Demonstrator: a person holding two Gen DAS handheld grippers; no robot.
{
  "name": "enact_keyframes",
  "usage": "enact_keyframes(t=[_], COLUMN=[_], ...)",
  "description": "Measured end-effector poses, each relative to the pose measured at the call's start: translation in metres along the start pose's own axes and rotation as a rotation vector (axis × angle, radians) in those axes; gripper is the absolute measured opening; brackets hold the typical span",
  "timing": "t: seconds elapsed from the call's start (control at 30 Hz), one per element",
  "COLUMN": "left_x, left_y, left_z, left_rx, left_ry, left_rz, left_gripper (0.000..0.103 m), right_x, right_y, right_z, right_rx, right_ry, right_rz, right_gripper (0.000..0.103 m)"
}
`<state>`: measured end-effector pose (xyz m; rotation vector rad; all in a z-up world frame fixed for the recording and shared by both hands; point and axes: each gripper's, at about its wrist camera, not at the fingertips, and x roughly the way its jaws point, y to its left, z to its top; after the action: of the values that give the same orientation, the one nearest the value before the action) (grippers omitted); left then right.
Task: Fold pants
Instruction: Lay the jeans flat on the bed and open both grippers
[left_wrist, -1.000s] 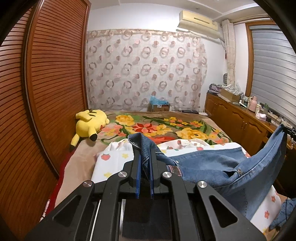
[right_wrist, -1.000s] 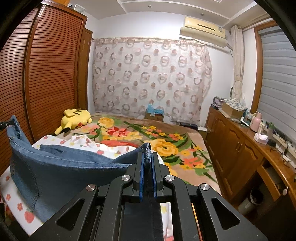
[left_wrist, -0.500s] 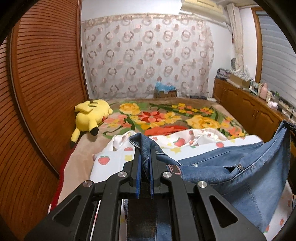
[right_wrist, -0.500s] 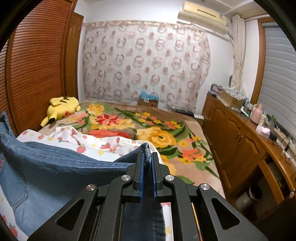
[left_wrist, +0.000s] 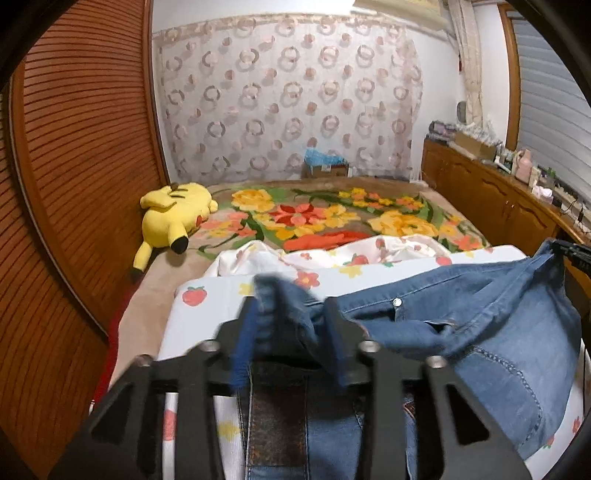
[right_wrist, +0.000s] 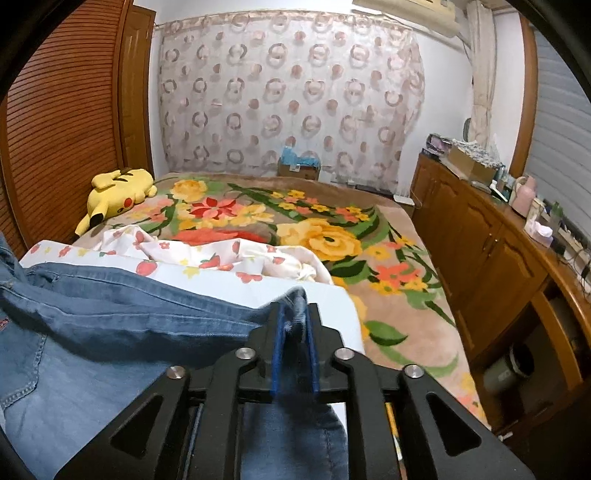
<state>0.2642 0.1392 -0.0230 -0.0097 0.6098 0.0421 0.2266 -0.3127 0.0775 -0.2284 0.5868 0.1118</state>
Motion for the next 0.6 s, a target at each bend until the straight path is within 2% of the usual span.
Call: enact_keyframes(t=[0.13, 0.2, 0.33, 0.5, 0.6], left_x=[-0.007, -0.011, -0.012, -0.001, 0.004], left_y=[0.000, -0.004, -0.018, -0.038, -0.048], left_z=[-0.001, -0.001, -0.004, -0.014, -0.018], left_rx=[0.013, 0.031, 0.073, 0.128, 0.143], left_ry=[-0.010, -0.018, -0.010, 0.020, 0.046], left_rz=[-0.034, -0.045, -0.095, -0.108, -0.140], left_gripper=[0.053, 0.065, 0.065, 0.065, 0.065], right_x=[-0.019, -0.028, -0.045, -0.052, -0.054], right_y=[0.002, 0.005, 0.018, 0.031, 0.036], right_z=[0.009, 0.013, 0.014, 0.012, 0.013], right_rx=[-0.010, -0.021, -0.039, -0.077, -0.127], right_ry=[-0.023, -0.037, -0.044, -0.009, 0.001], right_rz=[0.009, 0.020, 0.094, 0.213, 0.246], right_gripper=[0.031, 0.036, 0.047, 0.050, 0.050])
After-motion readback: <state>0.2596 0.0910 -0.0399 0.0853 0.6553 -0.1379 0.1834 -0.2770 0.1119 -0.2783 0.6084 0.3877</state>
